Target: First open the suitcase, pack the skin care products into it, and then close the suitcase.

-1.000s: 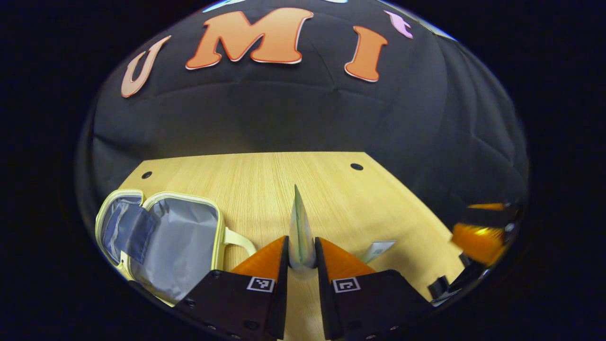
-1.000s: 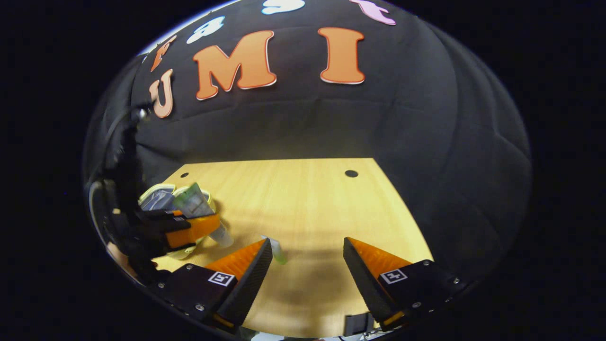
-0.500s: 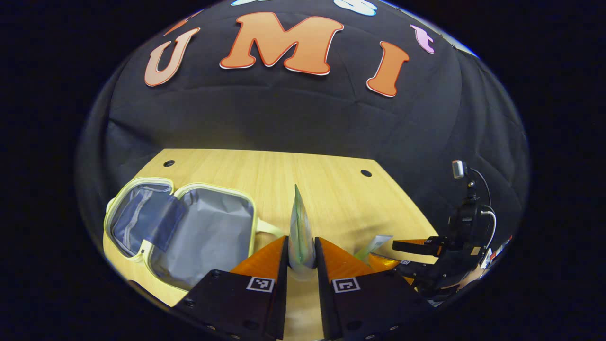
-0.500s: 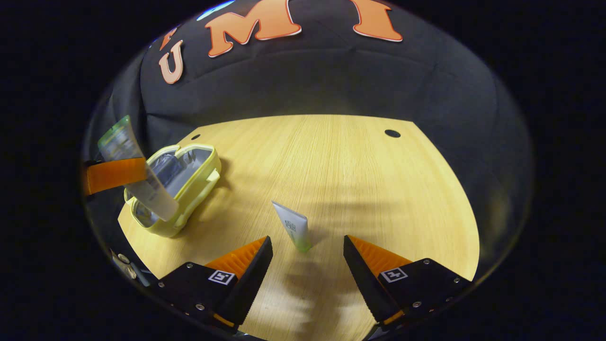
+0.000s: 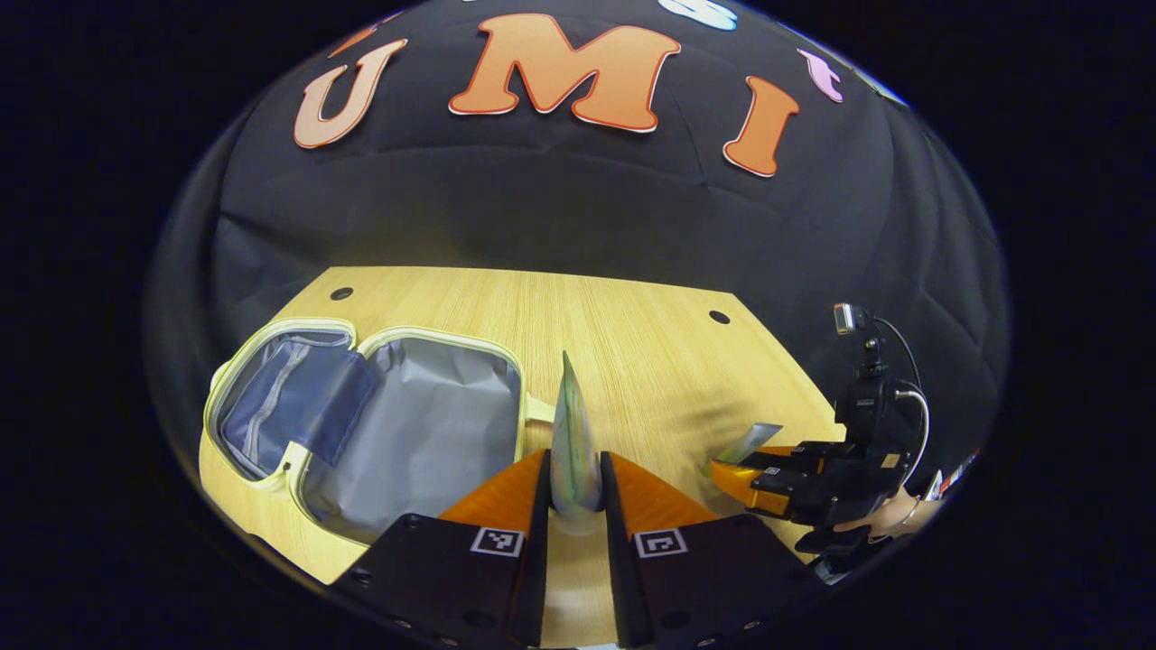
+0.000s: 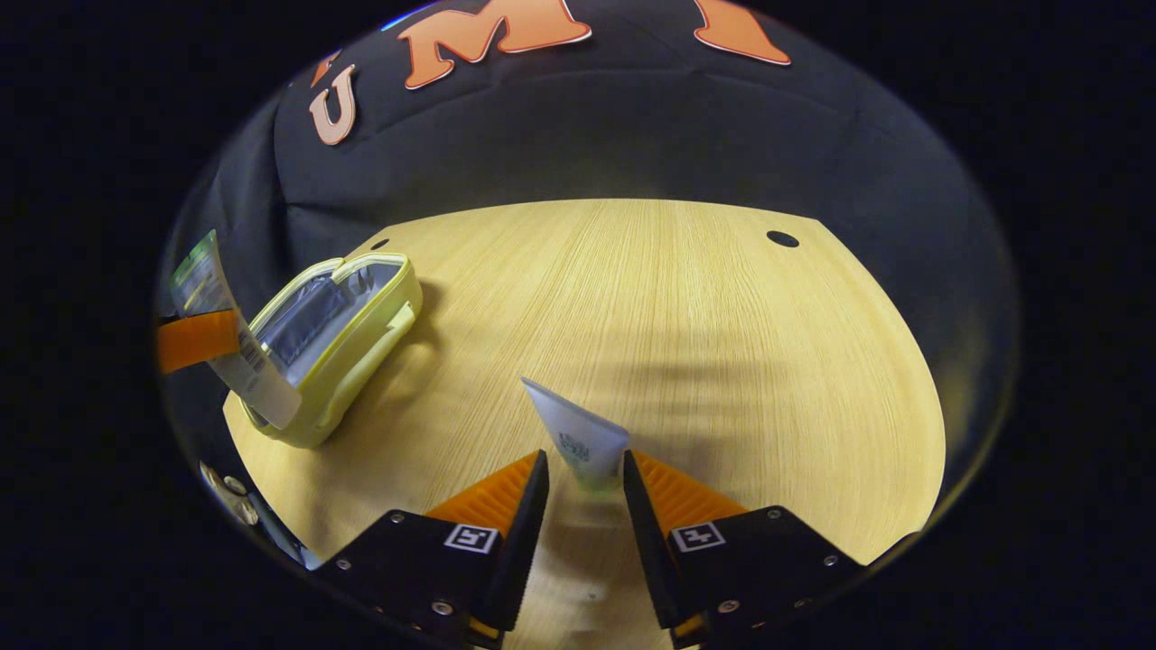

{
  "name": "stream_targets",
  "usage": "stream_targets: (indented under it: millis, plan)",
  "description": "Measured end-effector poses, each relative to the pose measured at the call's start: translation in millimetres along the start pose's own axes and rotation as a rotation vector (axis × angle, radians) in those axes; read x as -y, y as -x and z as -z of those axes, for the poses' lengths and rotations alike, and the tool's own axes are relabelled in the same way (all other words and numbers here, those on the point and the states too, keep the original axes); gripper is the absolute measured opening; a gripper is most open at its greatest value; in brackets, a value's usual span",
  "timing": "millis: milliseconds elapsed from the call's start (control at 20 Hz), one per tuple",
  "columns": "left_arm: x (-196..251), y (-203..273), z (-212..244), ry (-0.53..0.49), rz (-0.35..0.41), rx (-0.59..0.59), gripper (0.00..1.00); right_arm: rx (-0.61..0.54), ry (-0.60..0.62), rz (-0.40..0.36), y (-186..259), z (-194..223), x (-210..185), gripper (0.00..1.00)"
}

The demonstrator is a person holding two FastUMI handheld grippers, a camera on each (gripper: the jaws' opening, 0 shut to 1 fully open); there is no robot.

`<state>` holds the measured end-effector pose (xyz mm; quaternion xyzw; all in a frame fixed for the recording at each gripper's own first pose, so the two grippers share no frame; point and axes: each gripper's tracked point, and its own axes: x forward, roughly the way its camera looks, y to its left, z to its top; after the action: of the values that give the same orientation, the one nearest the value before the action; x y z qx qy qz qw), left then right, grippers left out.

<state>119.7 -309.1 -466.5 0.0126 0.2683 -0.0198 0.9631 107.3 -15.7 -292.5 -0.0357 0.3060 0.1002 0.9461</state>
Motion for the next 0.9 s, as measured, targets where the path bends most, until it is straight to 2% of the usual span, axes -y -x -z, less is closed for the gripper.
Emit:
stream_targets:
  millis: [50, 100, 200, 450, 500, 550, 600, 900]
  plan:
    - [-2.8, 0.2, 0.7, -0.004, 0.000, -0.005, 0.29, -0.003, 0.000, 0.008, -0.7, 0.5, 1.8, 0.51]
    - [-5.1, 0.3, -0.8, -0.003, 0.002, -0.007, 0.30, -0.003, -0.002, 0.008, 0.1, -0.1, 2.4, 0.39]
    - [-8.9, 3.1, -3.5, 0.007, 0.010, -0.003, 0.30, 0.006, -0.018, 0.002, 3.7, -4.2, 0.8, 0.34]
    - [-22.2, 18.4, -14.3, -0.004, 0.040, 0.007, 0.30, 0.045, -0.056, 0.004, 23.2, -26.2, -9.4, 0.33]
    - [-26.4, 23.8, -17.3, 0.001, 0.053, 0.004, 0.29, 0.052, -0.067, -0.004, 30.0, -30.6, -16.0, 0.28]
    - [-30.6, 30.1, -19.4, 0.002, 0.068, -0.001, 0.30, 0.052, -0.072, -0.015, 35.9, -34.1, -24.0, 0.33]
    - [-36.8, 36.0, -23.0, -0.002, 0.081, -0.006, 0.30, 0.053, -0.072, -0.022, 42.7, -37.2, -31.3, 0.33]
    - [-104.9, 62.3, -33.5, -0.080, 0.099, -0.121, 0.30, 0.117, -0.066, -0.063, 83.5, -67.5, -88.6, 0.33]
